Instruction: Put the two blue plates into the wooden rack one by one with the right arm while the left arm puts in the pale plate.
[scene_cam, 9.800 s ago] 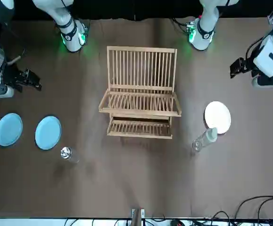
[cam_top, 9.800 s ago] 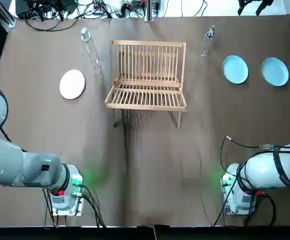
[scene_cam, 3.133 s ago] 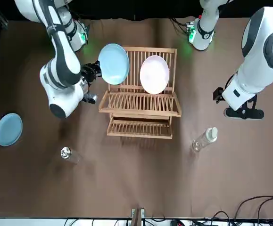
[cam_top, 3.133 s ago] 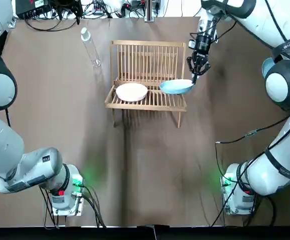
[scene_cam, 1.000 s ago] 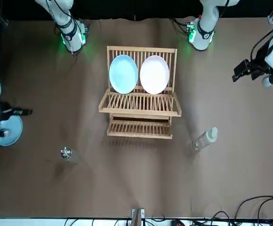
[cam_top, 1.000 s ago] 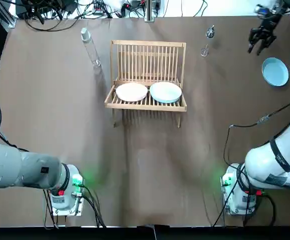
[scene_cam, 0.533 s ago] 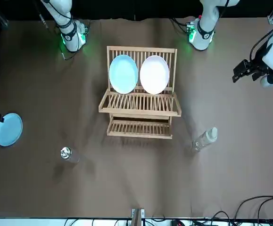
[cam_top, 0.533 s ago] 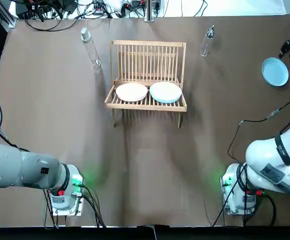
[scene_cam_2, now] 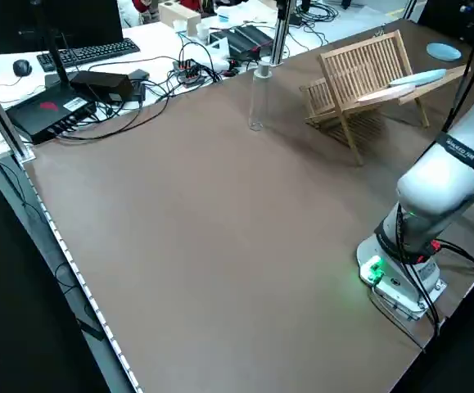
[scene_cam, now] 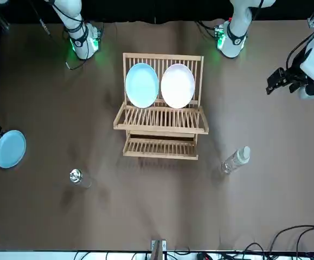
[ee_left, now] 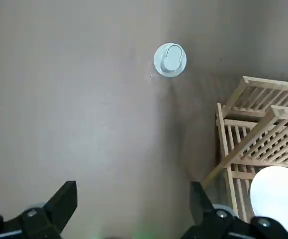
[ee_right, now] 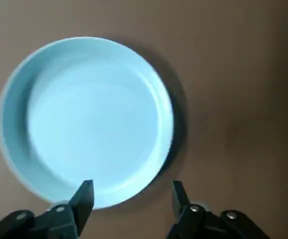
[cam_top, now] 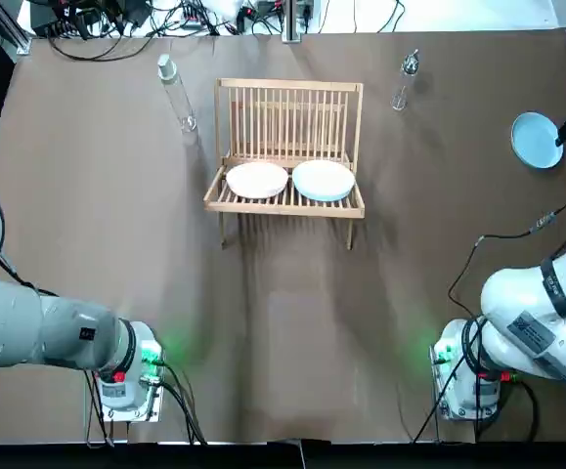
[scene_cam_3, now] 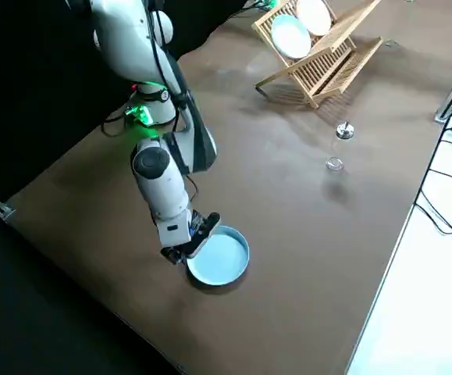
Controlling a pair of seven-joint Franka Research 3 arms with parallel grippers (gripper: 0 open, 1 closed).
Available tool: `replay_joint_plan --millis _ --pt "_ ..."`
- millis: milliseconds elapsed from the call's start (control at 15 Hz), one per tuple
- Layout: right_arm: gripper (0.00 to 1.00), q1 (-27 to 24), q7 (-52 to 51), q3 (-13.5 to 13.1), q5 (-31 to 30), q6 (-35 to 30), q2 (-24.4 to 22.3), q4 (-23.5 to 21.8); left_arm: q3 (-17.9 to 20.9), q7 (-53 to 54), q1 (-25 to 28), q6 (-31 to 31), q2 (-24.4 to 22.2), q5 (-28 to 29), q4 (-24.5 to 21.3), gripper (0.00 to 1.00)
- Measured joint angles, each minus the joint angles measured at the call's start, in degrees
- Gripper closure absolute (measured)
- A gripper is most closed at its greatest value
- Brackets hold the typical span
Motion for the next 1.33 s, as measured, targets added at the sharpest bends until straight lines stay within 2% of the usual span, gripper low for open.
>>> replay_joint_plan --millis 200,467,933,1200,1267,1333 --pt "0.25 -1.43 0.25 -0.01 0.01 3.83 2.01 0.00 -0.04 0.04 -0.04 0.57 0.02 0.00 0.23 0.00" --pt "0.26 -3.00 0.88 0.08 0.19 4.85 3.61 0.00 -0.04 0.09 -0.05 0.72 0.06 0.00 1.09 0.00" --pt "0.33 -2.76 5.63 1.11 0.42 7.42 6.57 0.00 -0.05 0.14 -0.69 0.73 0.46 0.00 1.17 0.00" --pt "0.71 -2.49 9.94 1.53 0.59 7.49 6.53 0.10 -0.06 0.14 -0.77 0.74 0.99 0.00 1.17 0.00" --pt "0.86 -2.46 11.58 1.74 0.83 7.45 6.52 0.43 -0.06 0.14 -0.77 0.75 1.13 0.00 1.18 0.00" --pt "0.91 -2.36 11.86 1.80 0.86 7.08 6.31 0.54 -0.06 0.14 -0.77 0.75 1.13 0.00 1.18 0.00"
